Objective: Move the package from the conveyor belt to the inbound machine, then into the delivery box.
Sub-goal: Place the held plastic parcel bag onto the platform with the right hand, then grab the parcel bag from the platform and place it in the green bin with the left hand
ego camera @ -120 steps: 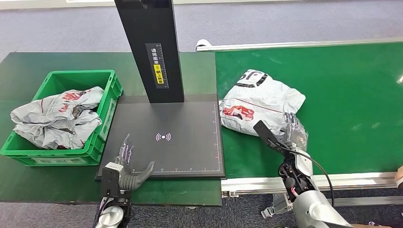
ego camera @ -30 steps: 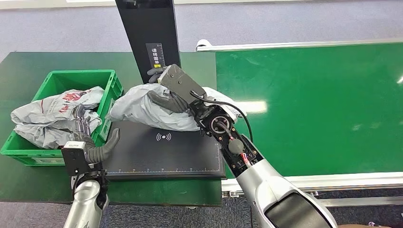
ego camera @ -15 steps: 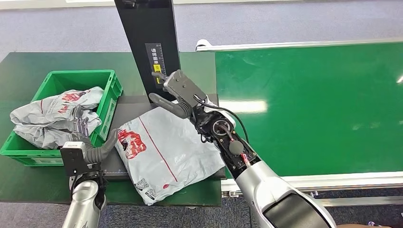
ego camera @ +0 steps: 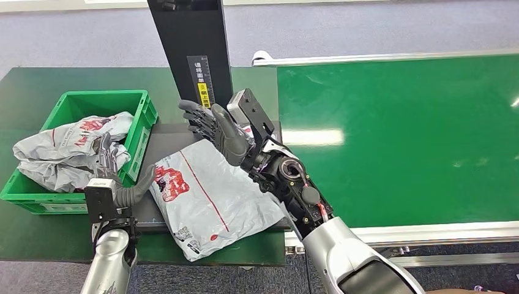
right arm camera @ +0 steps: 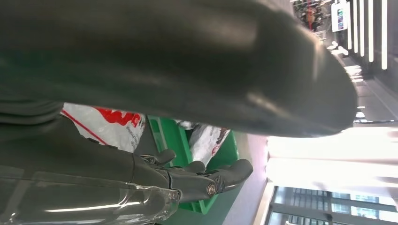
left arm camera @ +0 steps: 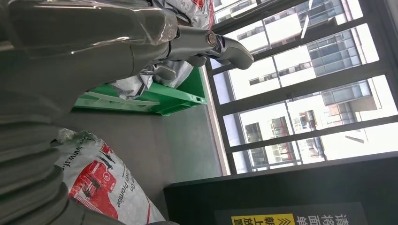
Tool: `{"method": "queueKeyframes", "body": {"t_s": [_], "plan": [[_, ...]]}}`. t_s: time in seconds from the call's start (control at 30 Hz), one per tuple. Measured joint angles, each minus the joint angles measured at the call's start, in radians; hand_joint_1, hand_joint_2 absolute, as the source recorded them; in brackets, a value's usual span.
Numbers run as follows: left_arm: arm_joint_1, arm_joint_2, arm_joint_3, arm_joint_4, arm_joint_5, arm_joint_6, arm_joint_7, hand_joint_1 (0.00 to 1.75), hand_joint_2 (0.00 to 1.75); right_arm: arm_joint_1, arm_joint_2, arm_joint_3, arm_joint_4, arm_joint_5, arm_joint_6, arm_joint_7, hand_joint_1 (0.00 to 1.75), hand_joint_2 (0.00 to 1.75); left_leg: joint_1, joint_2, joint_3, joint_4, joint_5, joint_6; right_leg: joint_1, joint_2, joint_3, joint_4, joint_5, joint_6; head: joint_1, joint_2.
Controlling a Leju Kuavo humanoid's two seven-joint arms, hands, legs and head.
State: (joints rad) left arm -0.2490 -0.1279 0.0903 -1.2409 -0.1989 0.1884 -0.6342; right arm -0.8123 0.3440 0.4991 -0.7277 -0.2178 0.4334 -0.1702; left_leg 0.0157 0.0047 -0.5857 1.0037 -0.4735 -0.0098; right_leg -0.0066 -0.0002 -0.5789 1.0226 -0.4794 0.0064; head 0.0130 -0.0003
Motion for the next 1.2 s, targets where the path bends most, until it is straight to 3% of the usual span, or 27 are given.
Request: {"method": "queueKeyframes", "body": {"t_s": [0.03, 0.1, 0.17, 0.3, 0.43, 0.63, 0.8, 1.2], "plan": [[0.000, 0.000, 0.000, 0.000, -0.004, 0.000, 0.000, 0.00, 1.75, 0.005, -0.001, -0.001, -0.011, -0.005, -0.005, -0.007, 0.00, 0.00, 0.000, 0.000, 0.000, 0.000, 0.000, 0.000, 0.000, 0.000, 0.000, 0.000, 0.000, 0.000, 0.000, 0.000], [0.002, 0.000, 0.000, -0.002, -0.022, 0.001, 0.002, 0.00, 1.75, 0.020, -0.006, -0.001, -0.054, 0.010, -0.051, -0.043, 0.00, 0.87, 0.000, 0.000, 0.000, 0.000, 0.000, 0.000, 0.000, 0.000, 0.000, 0.000, 0.000, 0.000, 0.000, 0.000], [0.015, -0.001, 0.000, -0.017, -0.058, 0.002, 0.010, 0.00, 1.75, 0.047, -0.022, 0.000, -0.135, 0.090, -0.183, -0.095, 0.00, 1.75, 0.000, 0.000, 0.000, 0.000, 0.000, 0.000, 0.000, 0.000, 0.000, 0.000, 0.000, 0.000, 0.000, 0.000], [0.071, 0.003, -0.006, -0.098, -0.180, -0.042, 0.065, 0.00, 1.75, 0.127, -0.088, -0.028, -0.344, 0.286, -0.476, -0.142, 0.00, 1.75, 0.000, 0.000, 0.000, 0.000, -0.001, 0.000, 0.000, 0.000, 0.000, -0.001, 0.000, 0.000, 0.000, 0.000], [0.118, 0.015, -0.048, -0.180, -0.333, -0.130, 0.136, 0.00, 1.75, 0.240, -0.162, -0.124, -0.469, 0.355, -0.596, -0.170, 0.00, 1.75, 0.000, -0.002, 0.000, 0.000, -0.001, 0.000, 0.000, 0.000, 0.001, -0.003, 0.000, 0.000, 0.000, 0.000], [0.123, 0.053, -0.160, -0.190, -0.441, -0.168, 0.178, 0.00, 1.75, 0.474, -0.229, -0.312, -0.588, 0.311, -0.583, -0.262, 0.00, 1.75, 0.000, -0.003, 0.000, 0.000, -0.001, 0.000, 0.000, -0.002, 0.001, -0.003, 0.000, 0.000, 0.000, 0.000], [0.077, 0.081, -0.233, -0.088, -0.457, -0.160, 0.180, 0.00, 1.75, 0.628, -0.243, -0.386, -0.720, 0.334, -0.610, -0.277, 0.00, 1.75, 0.000, -0.001, 0.000, 0.000, -0.001, 0.000, 0.000, -0.001, 0.000, -0.003, 0.000, 0.000, 0.000, 0.000], [-0.134, 0.091, -0.359, 0.307, -0.583, -0.060, 0.193, 0.00, 1.75, 0.737, -0.247, -0.428, -0.839, 0.340, -0.639, -0.290, 0.00, 1.75, 0.000, -0.001, 0.001, 0.000, -0.001, 0.000, -0.001, -0.001, 0.002, -0.003, 0.000, 0.000, 0.000, 0.000]]}}
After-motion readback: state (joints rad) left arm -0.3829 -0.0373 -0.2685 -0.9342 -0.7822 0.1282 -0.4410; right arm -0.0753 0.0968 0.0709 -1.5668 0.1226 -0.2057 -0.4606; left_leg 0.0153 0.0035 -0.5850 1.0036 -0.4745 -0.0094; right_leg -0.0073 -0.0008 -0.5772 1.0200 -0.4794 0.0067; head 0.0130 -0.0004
